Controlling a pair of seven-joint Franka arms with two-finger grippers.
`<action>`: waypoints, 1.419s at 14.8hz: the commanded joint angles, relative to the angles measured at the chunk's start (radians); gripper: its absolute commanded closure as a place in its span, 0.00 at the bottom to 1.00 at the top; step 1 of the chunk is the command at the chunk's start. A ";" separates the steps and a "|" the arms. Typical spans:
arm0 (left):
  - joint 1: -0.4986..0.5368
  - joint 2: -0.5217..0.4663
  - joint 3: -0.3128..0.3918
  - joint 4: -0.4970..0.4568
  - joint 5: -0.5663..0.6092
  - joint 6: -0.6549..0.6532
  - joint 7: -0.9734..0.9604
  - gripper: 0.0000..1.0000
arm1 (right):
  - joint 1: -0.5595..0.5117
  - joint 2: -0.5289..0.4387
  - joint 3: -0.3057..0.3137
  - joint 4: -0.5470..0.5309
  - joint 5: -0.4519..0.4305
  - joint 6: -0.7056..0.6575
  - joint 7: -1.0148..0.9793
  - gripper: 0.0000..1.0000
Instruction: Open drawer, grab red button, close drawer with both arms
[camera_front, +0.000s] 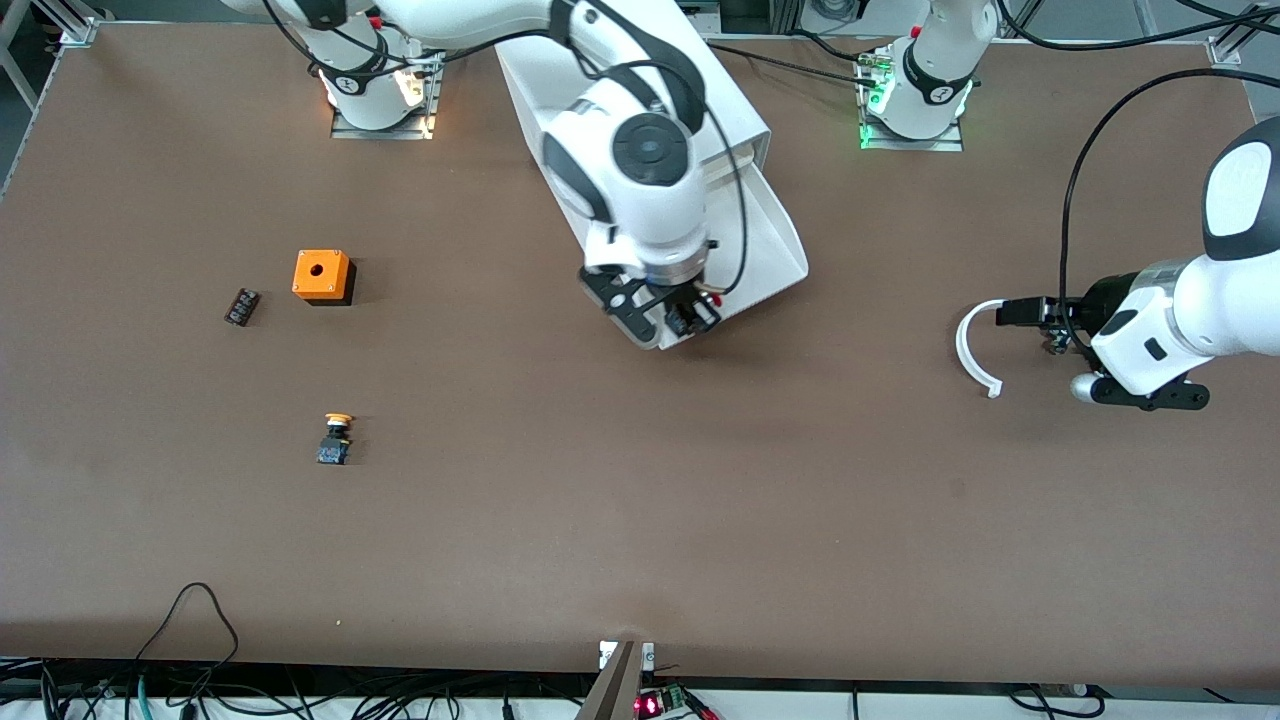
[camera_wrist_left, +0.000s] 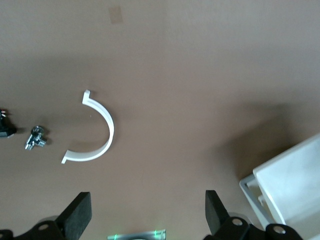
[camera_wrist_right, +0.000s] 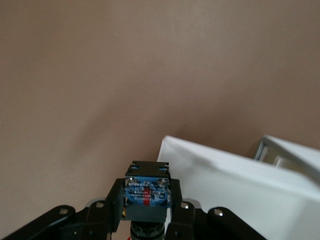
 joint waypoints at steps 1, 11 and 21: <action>-0.013 0.003 0.001 -0.030 0.034 0.051 -0.061 0.00 | -0.061 -0.042 0.008 0.000 0.032 -0.044 -0.189 1.00; -0.057 0.005 -0.002 -0.104 0.034 0.133 -0.304 0.00 | -0.322 -0.048 -0.001 -0.044 0.017 -0.091 -0.953 1.00; -0.276 0.040 -0.036 -0.368 0.036 0.595 -0.809 0.00 | -0.489 -0.018 -0.001 -0.280 -0.075 0.164 -1.269 1.00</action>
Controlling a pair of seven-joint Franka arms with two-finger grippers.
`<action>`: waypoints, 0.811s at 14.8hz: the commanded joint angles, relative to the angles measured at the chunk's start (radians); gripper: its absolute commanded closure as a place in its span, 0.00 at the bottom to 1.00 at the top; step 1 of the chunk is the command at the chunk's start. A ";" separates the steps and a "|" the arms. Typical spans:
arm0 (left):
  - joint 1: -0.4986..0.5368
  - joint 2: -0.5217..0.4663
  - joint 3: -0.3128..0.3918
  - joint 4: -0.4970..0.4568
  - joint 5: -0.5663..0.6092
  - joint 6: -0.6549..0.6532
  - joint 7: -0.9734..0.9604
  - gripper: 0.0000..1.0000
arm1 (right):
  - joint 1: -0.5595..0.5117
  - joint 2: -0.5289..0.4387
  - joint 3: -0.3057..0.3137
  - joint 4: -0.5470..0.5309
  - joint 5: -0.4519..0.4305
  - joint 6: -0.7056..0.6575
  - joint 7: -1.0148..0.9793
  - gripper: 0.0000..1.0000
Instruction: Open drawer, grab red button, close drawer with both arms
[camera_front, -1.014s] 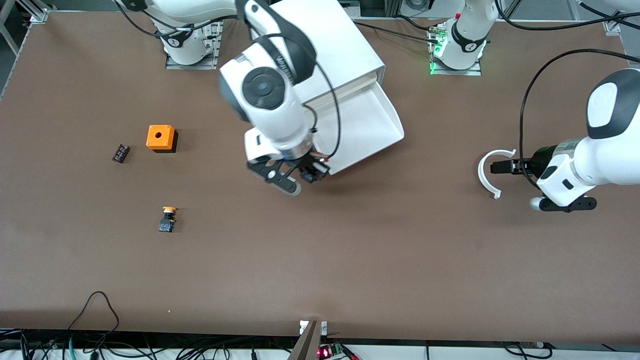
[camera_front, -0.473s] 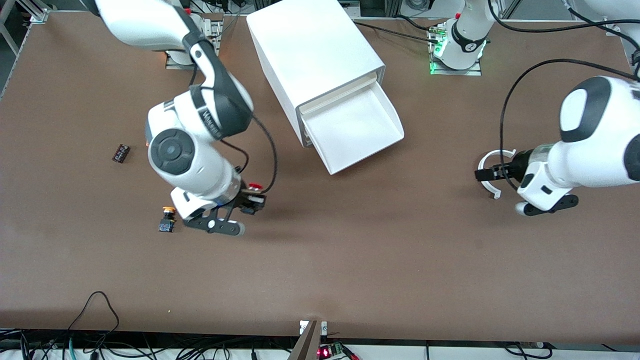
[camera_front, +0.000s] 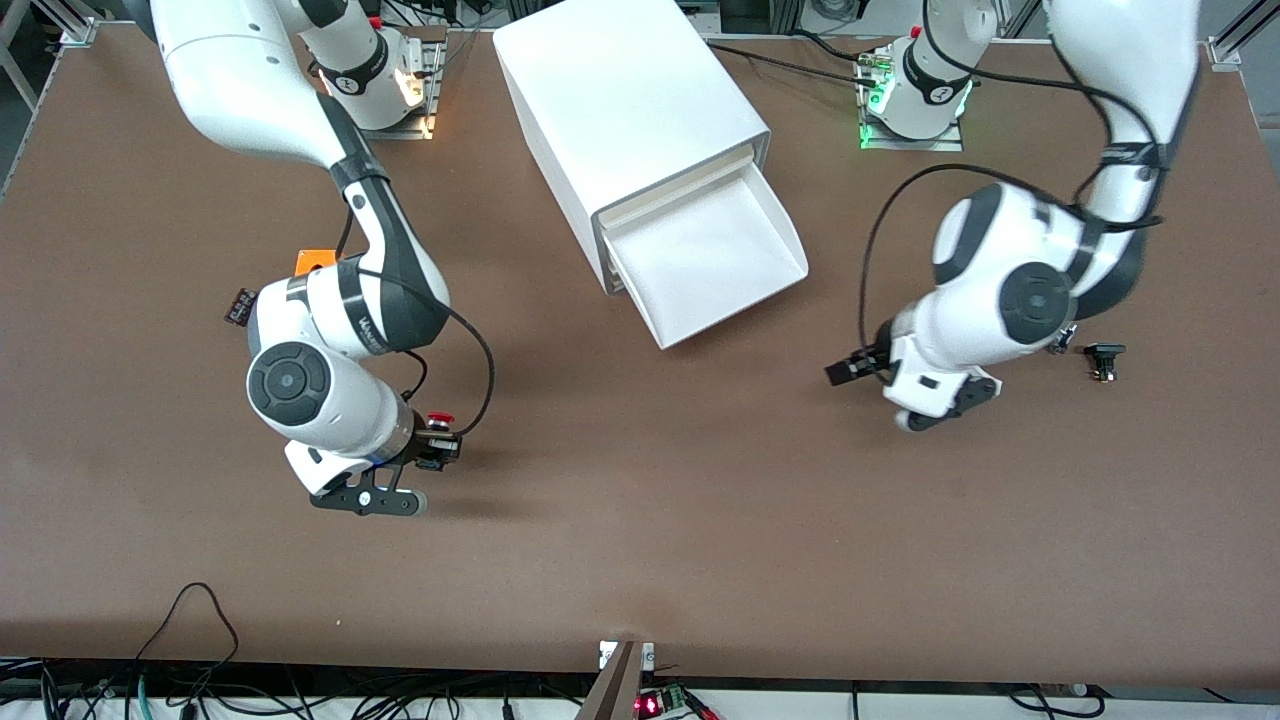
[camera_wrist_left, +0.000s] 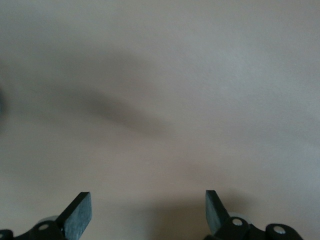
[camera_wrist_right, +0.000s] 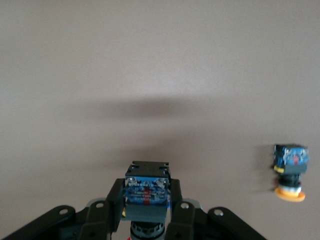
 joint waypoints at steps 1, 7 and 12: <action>-0.054 -0.011 0.001 -0.040 0.035 0.033 -0.105 0.00 | -0.048 -0.017 0.013 -0.105 -0.005 0.095 -0.103 1.00; -0.153 -0.011 -0.002 -0.106 0.096 0.093 -0.268 0.00 | -0.122 -0.003 0.019 -0.239 0.006 0.258 -0.229 1.00; -0.261 -0.005 -0.002 -0.137 0.096 0.099 -0.376 0.00 | -0.128 0.018 0.019 -0.260 0.042 0.294 -0.234 1.00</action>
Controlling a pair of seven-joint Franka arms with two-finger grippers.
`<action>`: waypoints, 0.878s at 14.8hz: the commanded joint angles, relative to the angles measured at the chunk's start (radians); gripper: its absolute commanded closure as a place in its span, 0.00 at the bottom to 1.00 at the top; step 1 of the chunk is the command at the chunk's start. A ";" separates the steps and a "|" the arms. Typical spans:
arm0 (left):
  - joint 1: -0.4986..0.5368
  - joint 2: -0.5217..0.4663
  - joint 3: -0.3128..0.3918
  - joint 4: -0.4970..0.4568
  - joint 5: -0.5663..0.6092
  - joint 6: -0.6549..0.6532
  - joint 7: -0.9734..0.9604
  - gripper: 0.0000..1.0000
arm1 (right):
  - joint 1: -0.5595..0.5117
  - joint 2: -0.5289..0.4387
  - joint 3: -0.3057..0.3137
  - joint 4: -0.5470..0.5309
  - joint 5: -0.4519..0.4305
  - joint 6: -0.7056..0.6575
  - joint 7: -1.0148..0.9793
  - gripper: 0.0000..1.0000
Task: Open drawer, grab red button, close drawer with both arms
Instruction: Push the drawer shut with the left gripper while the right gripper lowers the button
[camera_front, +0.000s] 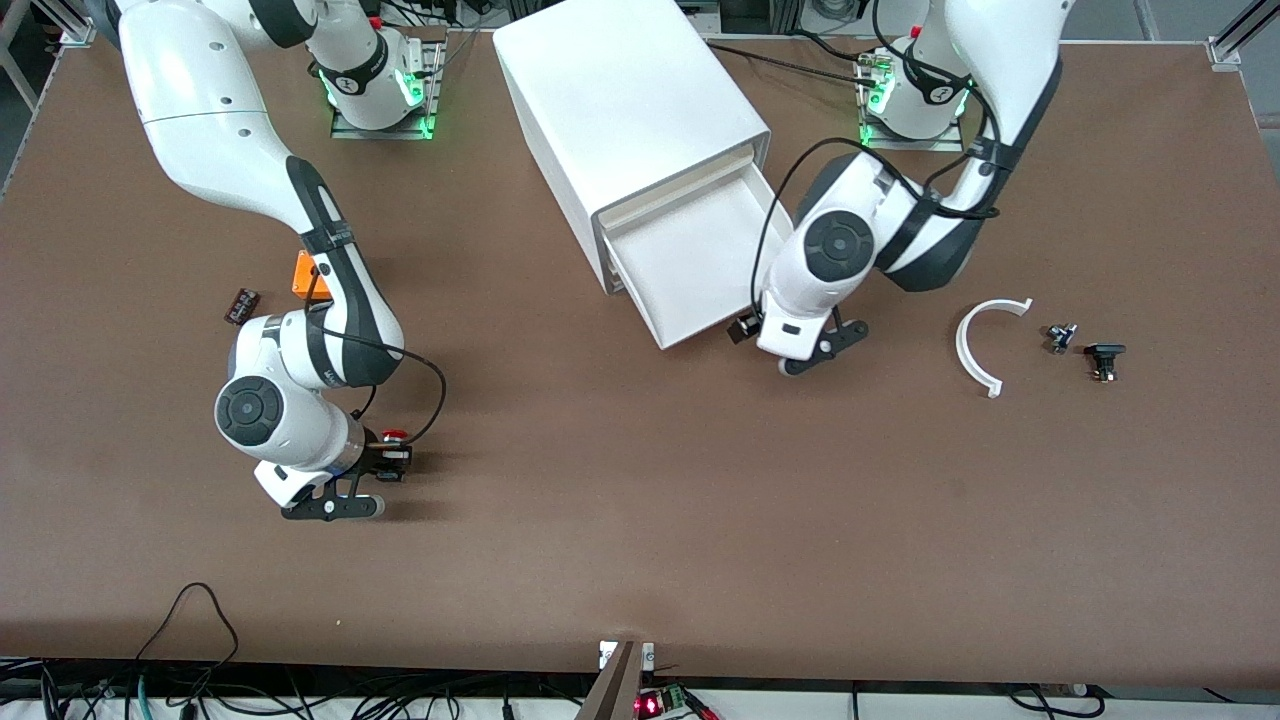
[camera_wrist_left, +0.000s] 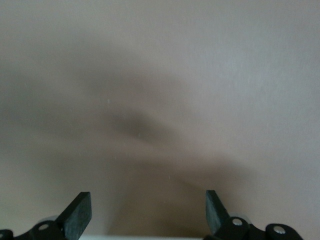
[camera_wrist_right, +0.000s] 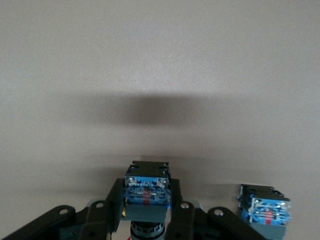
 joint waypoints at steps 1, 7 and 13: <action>-0.064 -0.013 0.005 -0.030 0.028 0.028 -0.089 0.00 | -0.015 -0.002 0.016 -0.025 0.030 0.034 -0.020 1.00; -0.124 -0.030 -0.044 -0.075 0.027 0.025 -0.155 0.00 | -0.017 0.012 0.016 -0.019 0.031 0.034 -0.011 0.39; -0.123 -0.030 -0.110 -0.096 0.010 0.024 -0.183 0.00 | -0.025 -0.055 0.011 -0.011 0.022 0.024 -0.046 0.00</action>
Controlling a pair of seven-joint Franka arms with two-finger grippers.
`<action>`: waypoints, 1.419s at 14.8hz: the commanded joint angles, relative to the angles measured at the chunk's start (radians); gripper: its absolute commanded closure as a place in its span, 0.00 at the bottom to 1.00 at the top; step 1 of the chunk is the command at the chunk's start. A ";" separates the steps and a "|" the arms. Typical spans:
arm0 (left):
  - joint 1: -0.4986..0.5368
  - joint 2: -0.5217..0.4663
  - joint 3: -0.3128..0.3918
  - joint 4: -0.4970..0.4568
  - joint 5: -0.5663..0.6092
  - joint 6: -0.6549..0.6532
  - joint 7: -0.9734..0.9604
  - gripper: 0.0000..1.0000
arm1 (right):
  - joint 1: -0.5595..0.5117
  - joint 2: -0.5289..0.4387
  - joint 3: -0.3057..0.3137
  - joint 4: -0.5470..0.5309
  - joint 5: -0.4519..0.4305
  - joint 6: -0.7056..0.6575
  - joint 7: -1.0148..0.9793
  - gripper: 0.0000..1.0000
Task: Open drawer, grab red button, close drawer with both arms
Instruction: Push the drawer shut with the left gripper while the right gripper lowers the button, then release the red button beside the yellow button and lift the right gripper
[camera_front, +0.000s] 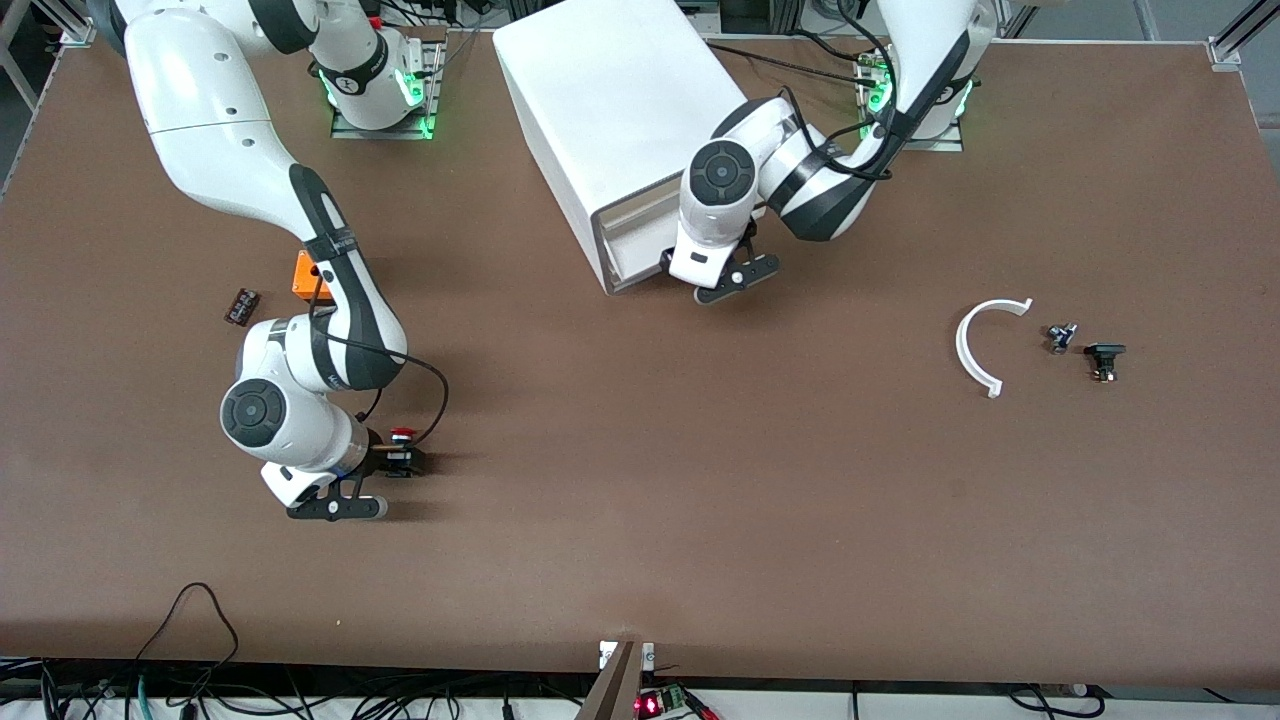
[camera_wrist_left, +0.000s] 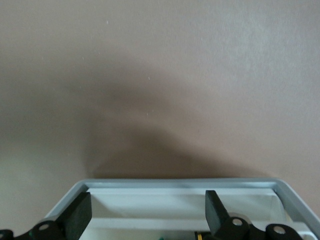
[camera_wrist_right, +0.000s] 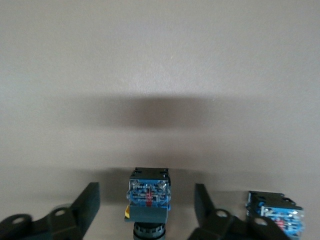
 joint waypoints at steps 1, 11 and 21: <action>0.000 -0.028 -0.016 -0.029 0.006 0.008 -0.023 0.00 | -0.019 -0.079 0.011 -0.013 0.005 -0.015 -0.055 0.00; 0.013 -0.016 -0.048 -0.014 -0.097 -0.052 -0.007 0.00 | -0.074 -0.357 0.003 -0.074 0.014 -0.210 -0.186 0.00; 0.180 -0.022 -0.035 0.143 -0.085 -0.225 0.243 0.00 | -0.108 -0.678 -0.025 -0.347 0.005 -0.247 -0.154 0.00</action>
